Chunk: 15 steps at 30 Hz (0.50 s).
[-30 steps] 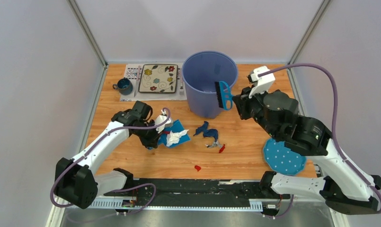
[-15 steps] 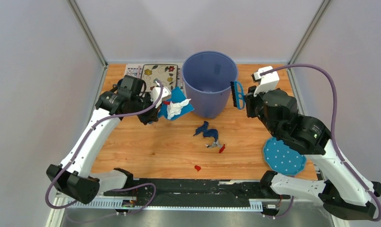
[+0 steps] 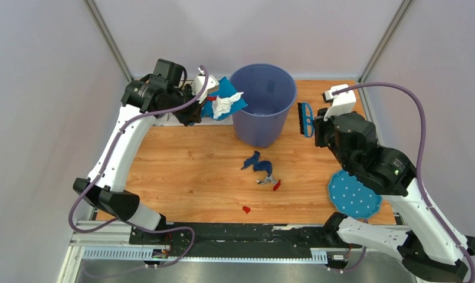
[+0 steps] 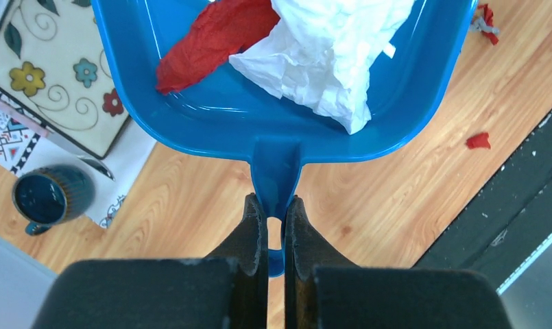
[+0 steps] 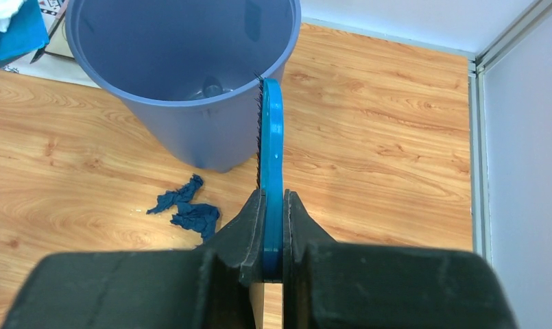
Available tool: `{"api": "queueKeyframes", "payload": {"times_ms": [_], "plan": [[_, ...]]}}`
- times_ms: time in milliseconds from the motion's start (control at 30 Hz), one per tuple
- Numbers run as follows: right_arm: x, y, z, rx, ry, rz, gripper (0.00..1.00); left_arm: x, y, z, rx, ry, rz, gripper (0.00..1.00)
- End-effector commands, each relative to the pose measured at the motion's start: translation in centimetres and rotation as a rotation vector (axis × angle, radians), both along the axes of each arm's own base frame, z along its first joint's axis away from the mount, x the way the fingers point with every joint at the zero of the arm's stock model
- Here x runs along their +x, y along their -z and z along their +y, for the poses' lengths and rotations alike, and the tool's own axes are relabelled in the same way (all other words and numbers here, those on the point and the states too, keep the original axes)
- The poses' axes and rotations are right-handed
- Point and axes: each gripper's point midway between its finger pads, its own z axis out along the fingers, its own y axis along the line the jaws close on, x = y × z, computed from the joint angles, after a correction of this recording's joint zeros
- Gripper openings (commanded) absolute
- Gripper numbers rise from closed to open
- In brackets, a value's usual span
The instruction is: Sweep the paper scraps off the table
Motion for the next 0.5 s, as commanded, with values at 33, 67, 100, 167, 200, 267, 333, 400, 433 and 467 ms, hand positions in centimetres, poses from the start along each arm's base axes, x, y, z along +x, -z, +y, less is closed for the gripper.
{"api": "queueKeyframes", "payload": {"times_ms": [33,67,100,167,200,267,333,400,433,467], "plan": [[0.2,0.1,-0.5,-0.008,0.008,-0.005,0.00,2.7,-1.5,-1.1,-0.042,-0.051,-0.010,0.00],[0.4,0.4,-0.2,-0.013,0.006,0.004,0.00,3.4,-2.5,-1.4,-0.060,-0.070,-0.033,0.00],[0.4,0.5,-0.3,-0.015,0.010,0.007,0.00,4.2,-2.6,-1.6,-0.059,-0.082,-0.039,0.00],[0.6,0.9,-0.2,-0.022,0.010,0.017,0.00,6.4,-2.6,-2.3,-0.070,-0.110,-0.047,0.00],[0.7,0.9,-0.3,-0.023,0.016,0.018,0.00,7.2,-2.5,-2.3,-0.059,-0.126,-0.058,0.00],[0.7,0.9,-0.5,-0.023,0.016,0.017,0.00,9.1,-2.5,-2.9,-0.036,-0.136,-0.100,0.00],[0.7,0.7,-0.8,-0.018,0.022,0.013,0.00,10.7,-3.1,-3.4,0.005,-0.149,-0.178,0.00],[0.5,0.5,-1.1,-0.012,0.026,0.010,0.00,12.3,-4.0,-3.4,0.056,-0.183,-0.282,0.00],[0.5,0.5,-1.2,-0.012,0.027,0.010,0.00,12.3,-4.1,-4.5,0.091,-0.140,-0.327,0.00],[0.5,0.5,-1.2,-0.012,0.029,0.010,0.00,12.8,-4.6,-4.6,0.131,-0.148,-0.376,0.00]]}}
